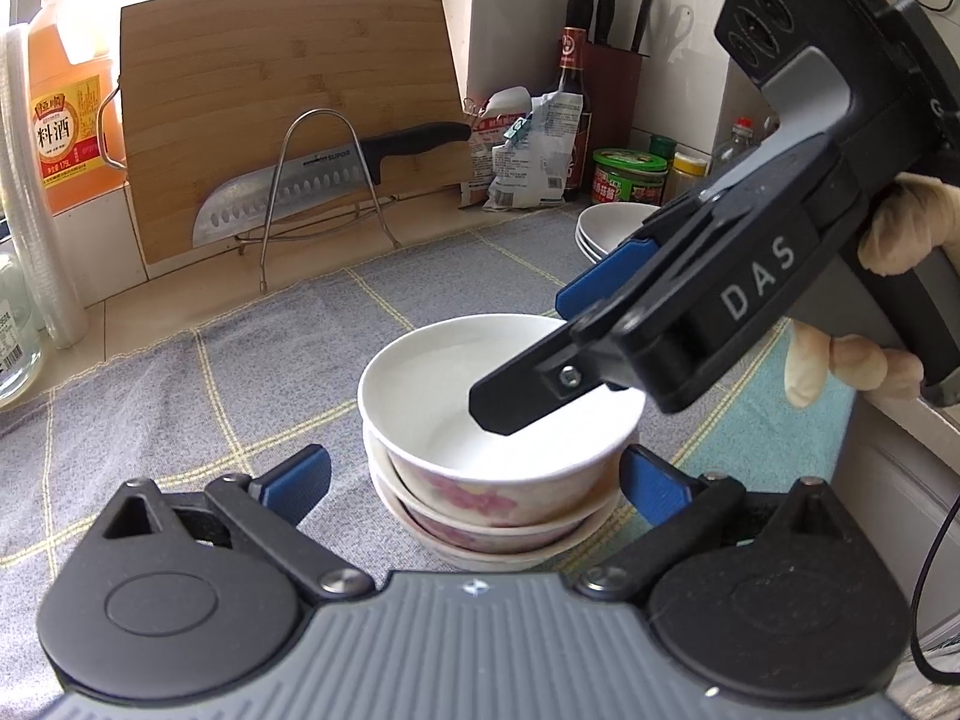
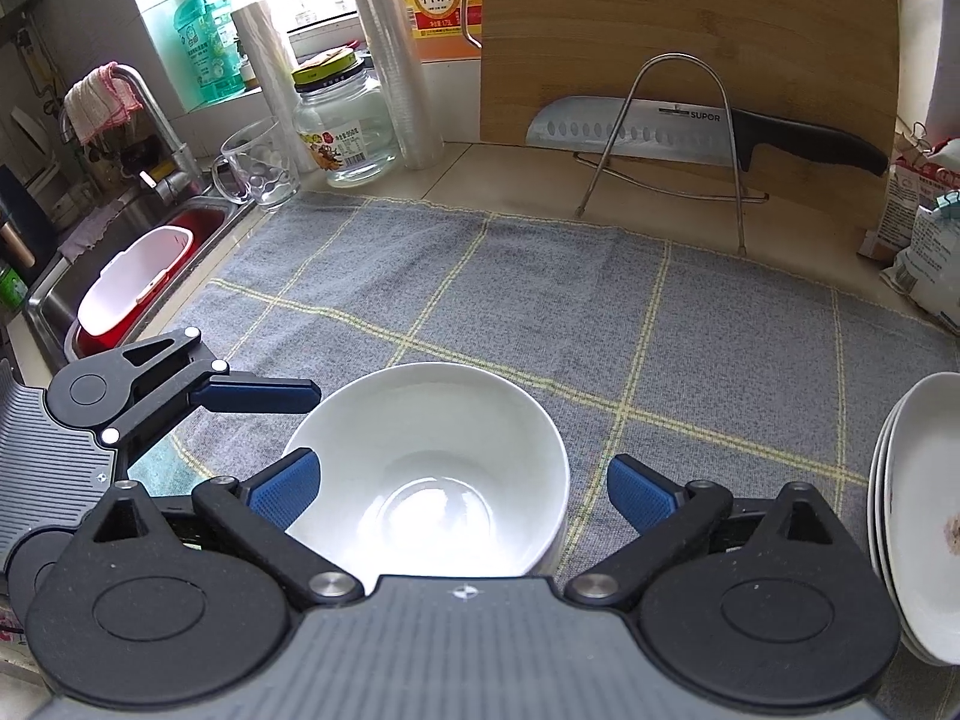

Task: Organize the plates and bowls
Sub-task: 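Open the right tool and lift it away from the bowl stack, then grip the three-bowl stack from opposite sides with the left tool while the right tool grips it too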

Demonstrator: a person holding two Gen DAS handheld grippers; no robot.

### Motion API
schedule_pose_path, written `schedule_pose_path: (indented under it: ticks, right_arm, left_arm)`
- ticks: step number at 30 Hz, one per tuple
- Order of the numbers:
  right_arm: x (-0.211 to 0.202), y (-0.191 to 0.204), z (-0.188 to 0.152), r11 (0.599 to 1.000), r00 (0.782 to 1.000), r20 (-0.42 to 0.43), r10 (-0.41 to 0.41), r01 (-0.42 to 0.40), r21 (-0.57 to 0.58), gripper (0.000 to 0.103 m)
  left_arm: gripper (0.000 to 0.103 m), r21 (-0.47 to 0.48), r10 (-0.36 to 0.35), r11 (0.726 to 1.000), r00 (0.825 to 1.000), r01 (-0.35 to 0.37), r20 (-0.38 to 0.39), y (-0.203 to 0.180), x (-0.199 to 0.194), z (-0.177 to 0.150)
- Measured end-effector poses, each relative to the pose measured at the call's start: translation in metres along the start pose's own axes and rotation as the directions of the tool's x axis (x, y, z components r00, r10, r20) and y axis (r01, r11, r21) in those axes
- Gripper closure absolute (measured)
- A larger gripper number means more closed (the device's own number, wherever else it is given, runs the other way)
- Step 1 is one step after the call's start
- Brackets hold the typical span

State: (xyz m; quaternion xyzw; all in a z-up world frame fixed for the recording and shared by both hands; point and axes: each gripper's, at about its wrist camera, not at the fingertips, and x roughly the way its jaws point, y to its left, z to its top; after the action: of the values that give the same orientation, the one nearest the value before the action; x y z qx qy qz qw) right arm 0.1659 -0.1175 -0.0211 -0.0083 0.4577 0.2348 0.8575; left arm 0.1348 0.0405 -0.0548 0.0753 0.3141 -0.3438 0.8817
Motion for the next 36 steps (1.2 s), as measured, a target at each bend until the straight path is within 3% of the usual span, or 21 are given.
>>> schedule_pose_path:
  ticks: [7, 17, 20, 27, 36]
  right_arm:
    - [-0.003, -0.007, -0.010, 0.998, 1.000, 0.027, -0.004, 0.002, 0.068, 0.000]
    - [-0.026, -0.012, -0.015, 0.992, 0.992, 0.111, -0.054, 0.041, 0.118, 0.000]
    - [-0.029, -0.015, -0.018, 0.989, 0.989, 0.129, -0.070, 0.052, 0.137, 0.000]
    - [-0.034, -0.022, -0.034, 0.974, 0.983, 0.163, -0.081, 0.042, 0.224, 0.000]
    - [-0.034, -0.024, -0.050, 0.968, 0.983, 0.156, -0.096, 0.056, 0.246, 0.000]
  left_arm:
    - [0.001, 0.005, 0.003, 1.000, 1.000, -0.003, -0.026, -0.003, 0.002, -0.008]
    - [0.001, -0.027, 0.002, 1.000, 0.999, -0.001, 0.050, 0.007, -0.018, -0.001]
    - [0.000, -0.017, 0.022, 1.000, 1.000, -0.022, 0.017, 0.007, -0.010, -0.005]
    - [0.000, -0.087, -0.024, 0.996, 0.999, 0.026, 0.023, 0.017, -0.008, -0.010]
    - [0.001, -0.055, -0.022, 0.998, 1.000, 0.023, 0.014, 0.014, -0.011, -0.010]
